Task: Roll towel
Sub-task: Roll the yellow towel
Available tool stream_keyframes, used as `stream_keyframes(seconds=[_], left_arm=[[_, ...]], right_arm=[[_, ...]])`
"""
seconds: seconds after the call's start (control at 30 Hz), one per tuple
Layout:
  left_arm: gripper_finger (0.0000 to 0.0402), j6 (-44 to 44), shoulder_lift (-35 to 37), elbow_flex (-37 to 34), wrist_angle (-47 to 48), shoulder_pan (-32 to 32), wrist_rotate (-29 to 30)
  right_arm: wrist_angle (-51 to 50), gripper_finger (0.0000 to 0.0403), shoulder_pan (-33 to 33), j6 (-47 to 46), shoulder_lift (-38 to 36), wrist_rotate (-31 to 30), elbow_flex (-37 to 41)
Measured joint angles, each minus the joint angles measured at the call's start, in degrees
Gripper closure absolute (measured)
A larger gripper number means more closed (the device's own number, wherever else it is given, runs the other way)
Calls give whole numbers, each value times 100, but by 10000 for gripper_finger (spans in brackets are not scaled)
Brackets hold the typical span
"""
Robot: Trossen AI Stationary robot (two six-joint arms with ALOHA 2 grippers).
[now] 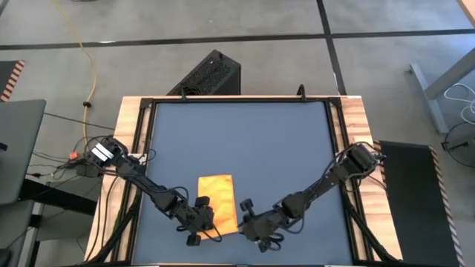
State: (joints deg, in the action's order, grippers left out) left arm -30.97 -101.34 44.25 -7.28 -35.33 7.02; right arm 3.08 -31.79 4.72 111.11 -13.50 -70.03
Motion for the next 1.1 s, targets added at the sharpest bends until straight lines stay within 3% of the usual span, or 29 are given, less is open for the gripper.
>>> stream_keyframes(seconds=[0.13,0.27,0.43,0.57,0.83,1.1], left_arm=[[401,6,0,0,3,76,-133],[401,6,0,0,5,89,-142],[401,1,0,0,27,94,-168],[401,-25,0,0,18,96,-196],[401,-80,0,-2,27,100,-273],[401,-43,-2,-2,-5,100,-318]], right_arm=[[-93,230,125,544,-4,38,-36],[-44,189,113,1197,81,488,-49],[21,173,-52,1859,510,81,-130],[96,174,-122,2202,825,-540,-450],[-80,190,-188,2143,1012,-850,-659],[-252,274,-147,1763,1012,-915,-652]])
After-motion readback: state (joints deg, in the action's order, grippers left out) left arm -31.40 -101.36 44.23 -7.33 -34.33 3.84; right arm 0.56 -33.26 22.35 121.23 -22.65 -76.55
